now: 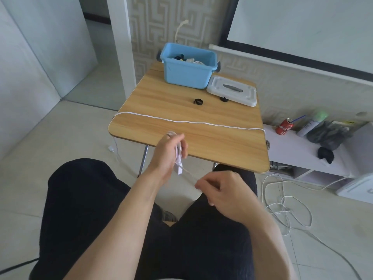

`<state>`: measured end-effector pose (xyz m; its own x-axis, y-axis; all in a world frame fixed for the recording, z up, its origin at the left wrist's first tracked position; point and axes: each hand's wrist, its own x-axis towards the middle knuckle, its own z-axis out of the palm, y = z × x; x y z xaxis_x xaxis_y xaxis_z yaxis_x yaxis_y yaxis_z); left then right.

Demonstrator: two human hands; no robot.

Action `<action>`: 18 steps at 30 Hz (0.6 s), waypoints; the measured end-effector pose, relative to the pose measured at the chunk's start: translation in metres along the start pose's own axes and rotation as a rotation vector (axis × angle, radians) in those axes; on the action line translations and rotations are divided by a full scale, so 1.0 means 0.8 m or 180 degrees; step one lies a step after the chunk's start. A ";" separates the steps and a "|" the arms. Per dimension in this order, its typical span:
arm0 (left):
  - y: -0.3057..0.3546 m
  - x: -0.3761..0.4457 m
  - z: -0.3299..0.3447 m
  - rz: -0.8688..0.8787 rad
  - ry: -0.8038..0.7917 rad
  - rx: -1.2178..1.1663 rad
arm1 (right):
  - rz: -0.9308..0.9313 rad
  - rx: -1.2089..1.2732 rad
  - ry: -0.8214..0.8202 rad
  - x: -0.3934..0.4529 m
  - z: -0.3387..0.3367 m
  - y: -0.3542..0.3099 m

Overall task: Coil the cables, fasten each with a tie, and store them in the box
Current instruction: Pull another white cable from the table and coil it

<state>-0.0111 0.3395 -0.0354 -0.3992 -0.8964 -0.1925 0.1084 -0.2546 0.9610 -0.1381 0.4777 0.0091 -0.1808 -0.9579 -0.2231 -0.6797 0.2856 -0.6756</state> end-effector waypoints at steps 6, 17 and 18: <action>0.003 -0.024 0.013 -0.0447 -0.1638 0.1353 | -0.0219 0.0415 0.1073 0.000 -0.021 0.005; 0.019 -0.029 0.012 -0.1291 -0.2172 -0.1406 | 0.0268 0.0664 0.1533 0.015 -0.011 0.038; 0.021 -0.027 0.012 -0.1211 -0.1918 -0.1907 | 0.0307 0.0666 0.1466 0.015 -0.010 0.040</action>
<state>-0.0095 0.3578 -0.0133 -0.8915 -0.4173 -0.1764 0.2581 -0.7879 0.5591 -0.1681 0.4752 -0.0096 -0.5620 -0.8271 0.0095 -0.4962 0.3279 -0.8039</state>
